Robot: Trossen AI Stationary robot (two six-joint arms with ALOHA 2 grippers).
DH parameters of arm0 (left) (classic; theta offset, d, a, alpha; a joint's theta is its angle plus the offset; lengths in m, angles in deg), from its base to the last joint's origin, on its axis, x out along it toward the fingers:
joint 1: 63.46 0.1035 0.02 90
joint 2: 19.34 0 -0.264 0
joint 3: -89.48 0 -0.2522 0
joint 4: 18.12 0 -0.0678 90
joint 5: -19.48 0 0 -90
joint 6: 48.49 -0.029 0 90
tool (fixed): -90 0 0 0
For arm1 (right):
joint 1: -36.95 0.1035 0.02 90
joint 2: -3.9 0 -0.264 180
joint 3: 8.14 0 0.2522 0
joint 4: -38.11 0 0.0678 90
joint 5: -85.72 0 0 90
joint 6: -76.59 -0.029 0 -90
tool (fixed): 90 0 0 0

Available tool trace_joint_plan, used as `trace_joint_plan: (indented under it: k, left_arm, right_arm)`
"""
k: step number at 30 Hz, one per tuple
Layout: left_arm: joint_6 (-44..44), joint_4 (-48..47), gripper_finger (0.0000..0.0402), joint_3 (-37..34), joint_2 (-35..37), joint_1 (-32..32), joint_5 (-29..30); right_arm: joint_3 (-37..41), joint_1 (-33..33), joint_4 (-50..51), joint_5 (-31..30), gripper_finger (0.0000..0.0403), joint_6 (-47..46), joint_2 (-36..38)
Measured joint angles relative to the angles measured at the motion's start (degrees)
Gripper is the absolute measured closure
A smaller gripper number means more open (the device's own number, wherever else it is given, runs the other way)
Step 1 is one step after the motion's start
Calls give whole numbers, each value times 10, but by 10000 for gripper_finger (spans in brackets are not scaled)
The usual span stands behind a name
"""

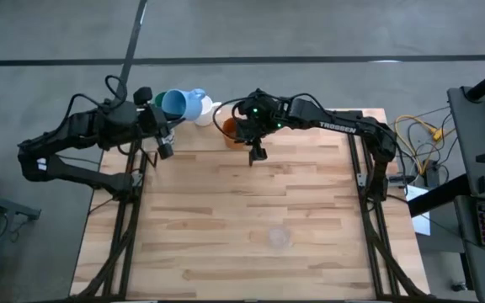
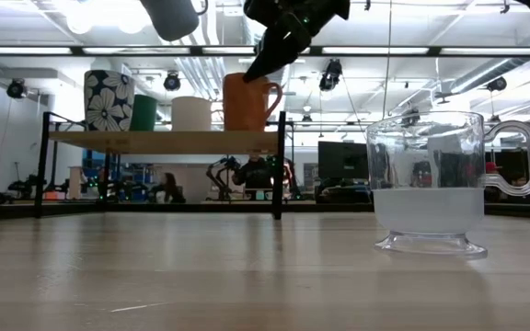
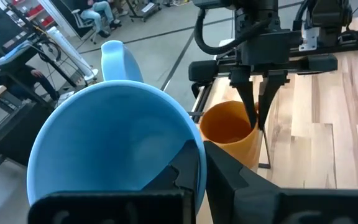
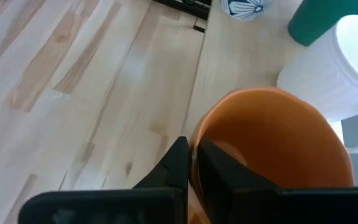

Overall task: Stack small to large cups/mugs on shelf
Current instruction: Adjust the orange mug and the light blue mug

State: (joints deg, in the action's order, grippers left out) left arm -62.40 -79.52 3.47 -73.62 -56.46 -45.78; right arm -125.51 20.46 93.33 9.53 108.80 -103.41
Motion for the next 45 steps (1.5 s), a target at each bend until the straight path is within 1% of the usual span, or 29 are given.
trace_joint_plan:
  k: [5, 13, 19, 27, 30, 37, 45]
  left_arm:
    - [0, 6, 401, 0, 0, 0, 0]
    - [0, 9, 402, 0, 0, 0, 0]
    - [0, 34, 402, -1, 5, 0, 0]
    - [0, 36, 402, -1, 12, 0, 0]
    - [0, 36, 402, -1, 12, 0, 0]
    - [0, 36, 402, -1, 9, 0, 0]
    - [0, 36, 402, -1, 7, 0, 0]
  right_arm:
    - [-11, 5, -5, 0, 386, 2, 0]
    - [-2, 8, -88, -1, 386, -5, -7]
    - [-1, 10, -111, -2, 387, -3, -33]
    - [-1, 10, -127, 0, 386, -3, -44]
    - [-1, 10, -133, -1, 374, -9, -45]
    - [-1, 10, -136, -1, 323, -11, -45]
    - [-1, 10, -147, -1, 275, -18, -45]
